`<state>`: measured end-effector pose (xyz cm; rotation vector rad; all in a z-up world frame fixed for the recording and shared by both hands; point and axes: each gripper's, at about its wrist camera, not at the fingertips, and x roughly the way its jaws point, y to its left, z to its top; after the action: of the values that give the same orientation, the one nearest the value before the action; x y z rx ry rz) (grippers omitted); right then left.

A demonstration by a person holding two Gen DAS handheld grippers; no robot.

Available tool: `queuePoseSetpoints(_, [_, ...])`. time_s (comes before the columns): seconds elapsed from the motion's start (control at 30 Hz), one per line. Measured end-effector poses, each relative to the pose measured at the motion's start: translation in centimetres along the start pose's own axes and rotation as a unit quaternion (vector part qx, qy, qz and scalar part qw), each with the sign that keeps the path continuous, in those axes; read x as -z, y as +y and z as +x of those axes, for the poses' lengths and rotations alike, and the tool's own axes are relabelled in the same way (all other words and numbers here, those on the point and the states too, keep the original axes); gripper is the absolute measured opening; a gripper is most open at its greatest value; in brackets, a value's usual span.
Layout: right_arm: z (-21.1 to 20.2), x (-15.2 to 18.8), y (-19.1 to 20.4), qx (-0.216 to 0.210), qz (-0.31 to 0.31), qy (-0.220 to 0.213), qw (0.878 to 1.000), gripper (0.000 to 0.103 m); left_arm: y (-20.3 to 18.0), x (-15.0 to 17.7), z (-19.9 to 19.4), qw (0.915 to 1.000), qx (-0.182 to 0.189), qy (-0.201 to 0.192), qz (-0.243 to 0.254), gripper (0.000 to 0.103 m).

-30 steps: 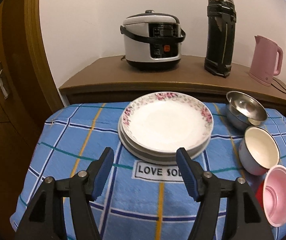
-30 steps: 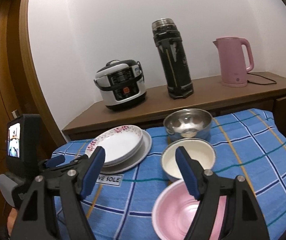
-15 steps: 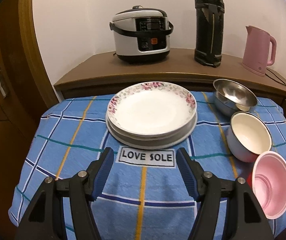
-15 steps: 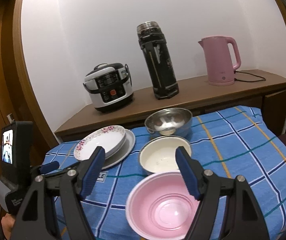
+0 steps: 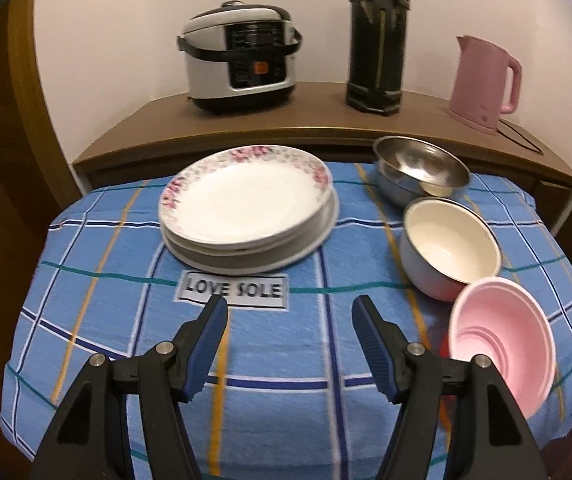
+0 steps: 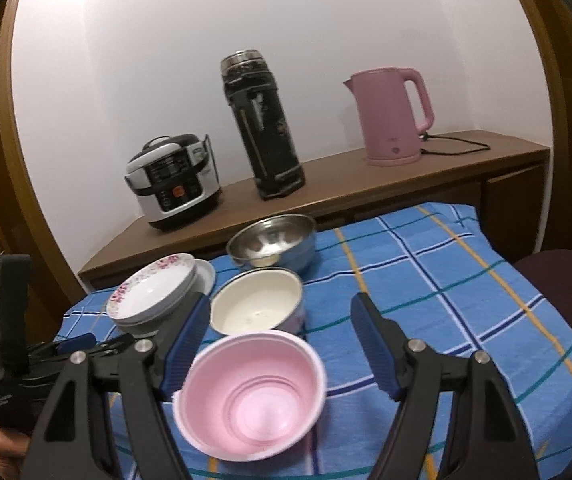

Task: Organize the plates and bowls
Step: 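Move the left gripper to the rim of the pink plastic bowl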

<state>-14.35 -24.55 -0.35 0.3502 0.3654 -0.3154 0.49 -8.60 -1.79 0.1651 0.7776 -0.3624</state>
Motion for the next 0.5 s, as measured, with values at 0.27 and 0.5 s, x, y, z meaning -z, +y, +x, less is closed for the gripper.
queuePoseSetpoints(0.27, [-0.3, 0.5, -2.1, 0.015, 0.007, 0.011, 1.0, 0.074, -2.2, 0.2, 0.0, 0.9996, 0.021, 0.006, 0.018, 0.067])
queuePoseSetpoints(0.5, [-0.3, 0.4, -3.1, 0.018, 0.011, 0.013, 1.0, 0.074, -3.1, 0.3, 0.0, 0.9991, 0.031, 0.008, 0.028, 0.067])
